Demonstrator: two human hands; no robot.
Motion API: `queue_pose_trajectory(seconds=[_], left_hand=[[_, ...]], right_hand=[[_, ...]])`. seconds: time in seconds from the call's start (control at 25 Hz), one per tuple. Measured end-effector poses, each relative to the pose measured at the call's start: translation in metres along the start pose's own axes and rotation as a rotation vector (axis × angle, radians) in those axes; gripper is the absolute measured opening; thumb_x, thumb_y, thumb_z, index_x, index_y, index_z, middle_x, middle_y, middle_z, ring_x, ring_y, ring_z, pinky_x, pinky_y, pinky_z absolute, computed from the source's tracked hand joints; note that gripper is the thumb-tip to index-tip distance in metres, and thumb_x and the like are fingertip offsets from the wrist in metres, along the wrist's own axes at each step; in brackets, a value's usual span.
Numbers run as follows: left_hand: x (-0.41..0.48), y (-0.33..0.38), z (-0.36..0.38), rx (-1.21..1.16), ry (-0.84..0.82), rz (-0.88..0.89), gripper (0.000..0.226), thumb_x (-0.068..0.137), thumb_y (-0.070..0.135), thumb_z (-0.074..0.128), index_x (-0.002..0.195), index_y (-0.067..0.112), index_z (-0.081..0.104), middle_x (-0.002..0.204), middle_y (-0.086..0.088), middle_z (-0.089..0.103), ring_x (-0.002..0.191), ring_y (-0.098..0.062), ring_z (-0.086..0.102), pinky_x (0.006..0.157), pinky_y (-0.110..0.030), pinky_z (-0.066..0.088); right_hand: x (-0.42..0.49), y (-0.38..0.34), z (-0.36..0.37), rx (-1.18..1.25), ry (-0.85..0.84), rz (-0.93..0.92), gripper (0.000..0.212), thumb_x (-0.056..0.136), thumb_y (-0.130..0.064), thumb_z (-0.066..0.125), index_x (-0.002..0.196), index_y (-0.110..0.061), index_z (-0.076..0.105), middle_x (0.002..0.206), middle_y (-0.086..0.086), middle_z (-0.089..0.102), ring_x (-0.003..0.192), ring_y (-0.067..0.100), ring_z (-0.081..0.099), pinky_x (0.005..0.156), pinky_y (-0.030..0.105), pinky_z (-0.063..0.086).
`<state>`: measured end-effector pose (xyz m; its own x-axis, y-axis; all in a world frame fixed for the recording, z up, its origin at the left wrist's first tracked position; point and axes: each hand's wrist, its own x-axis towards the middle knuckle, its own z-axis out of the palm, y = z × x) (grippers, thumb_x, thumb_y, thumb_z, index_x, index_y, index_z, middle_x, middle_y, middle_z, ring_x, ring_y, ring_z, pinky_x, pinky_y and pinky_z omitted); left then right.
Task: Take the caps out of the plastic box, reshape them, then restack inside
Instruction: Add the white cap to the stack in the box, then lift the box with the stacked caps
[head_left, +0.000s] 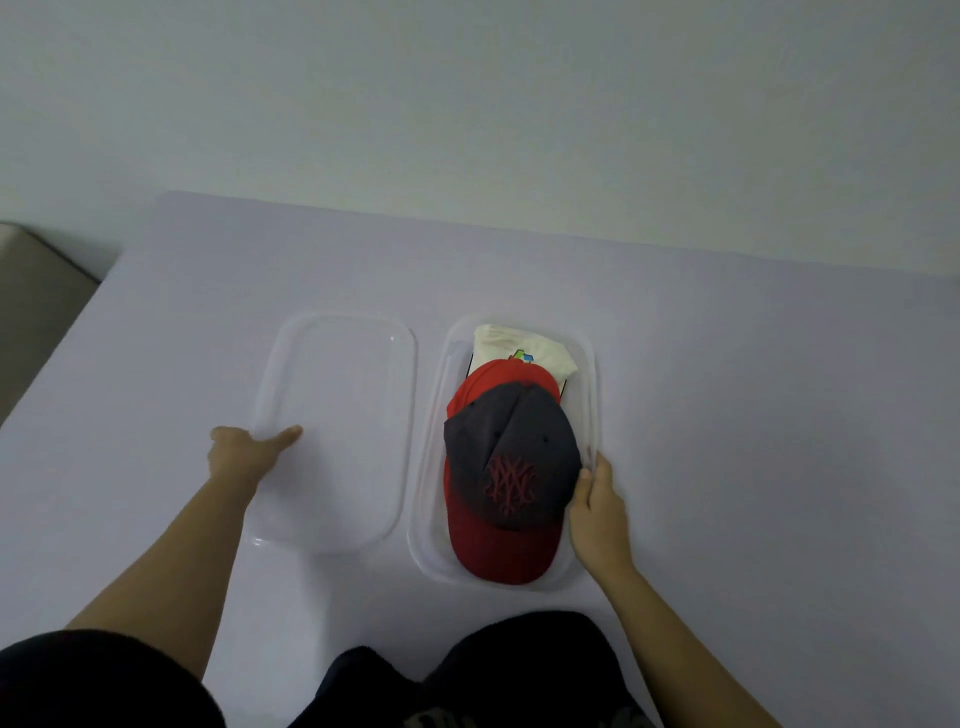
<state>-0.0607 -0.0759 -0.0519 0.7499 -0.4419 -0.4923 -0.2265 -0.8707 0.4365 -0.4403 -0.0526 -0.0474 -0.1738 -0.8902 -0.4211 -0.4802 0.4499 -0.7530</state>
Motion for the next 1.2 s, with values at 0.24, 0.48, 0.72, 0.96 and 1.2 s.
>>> queue_pose_trajectory(seconds=[0.24, 0.48, 0.72, 0.96, 1.2], left_hand=[[-0.069, 0.062, -0.060, -0.265, 0.140, 0.474, 0.060, 0.075, 0.023, 0.077, 0.126, 0.013, 0.046, 0.093, -0.005, 0.063, 0.094, -0.028, 0.061, 0.085, -0.037, 0.045], [-0.172, 0.101, -0.085, -0.426, -0.020, 0.812, 0.056, 0.082, 0.024, 0.066, 0.132, 0.029, 0.042, 0.087, 0.010, 0.062, 0.073, -0.011, 0.054, 0.069, -0.031, 0.044], [-0.185, 0.082, 0.003, -0.415, -0.432, 0.528, 0.061, 0.091, 0.030, 0.055, 0.144, 0.039, 0.027, 0.123, -0.010, 0.057, 0.089, -0.026, 0.060, 0.071, -0.036, 0.054], [-0.166, 0.054, 0.072, -0.133, -0.394, 0.544, 0.060, 0.099, 0.039, 0.038, 0.151, 0.021, 0.015, 0.156, -0.009, 0.027, 0.141, -0.032, 0.030, 0.114, -0.048, 0.026], [-0.158, 0.057, 0.089, -0.068, -0.362, 0.631, 0.057, 0.101, 0.038, 0.033, 0.151, 0.025, 0.010, 0.152, -0.010, 0.036, 0.135, -0.034, 0.040, 0.111, -0.046, 0.030]], right_hand=[[-0.006, -0.020, -0.016, -0.084, -0.018, -0.036, 0.062, 0.098, -0.034, 0.040, 0.148, -0.008, 0.014, 0.155, 0.015, 0.024, 0.142, 0.029, 0.025, 0.115, 0.040, 0.023], [-0.034, -0.108, -0.038, 0.162, 0.011, -0.318, 0.038, 0.097, -0.035, 0.044, 0.132, -0.023, 0.038, 0.119, -0.016, 0.048, 0.105, -0.015, 0.044, 0.093, 0.000, 0.026], [-0.031, -0.095, -0.042, 0.331, -0.013, -0.162, 0.057, 0.097, -0.042, 0.039, 0.148, -0.028, 0.019, 0.143, -0.001, 0.044, 0.123, 0.018, 0.053, 0.107, 0.035, 0.037], [-0.013, -0.047, -0.017, 0.250, 0.043, 0.051, 0.051, 0.099, -0.035, 0.039, 0.147, -0.022, 0.027, 0.153, 0.004, 0.032, 0.139, 0.024, 0.032, 0.111, 0.036, 0.028], [0.005, -0.034, -0.012, 0.285, 0.076, 0.062, 0.050, 0.099, -0.034, 0.039, 0.146, -0.022, 0.028, 0.151, 0.005, 0.035, 0.137, 0.026, 0.036, 0.110, 0.038, 0.032]])
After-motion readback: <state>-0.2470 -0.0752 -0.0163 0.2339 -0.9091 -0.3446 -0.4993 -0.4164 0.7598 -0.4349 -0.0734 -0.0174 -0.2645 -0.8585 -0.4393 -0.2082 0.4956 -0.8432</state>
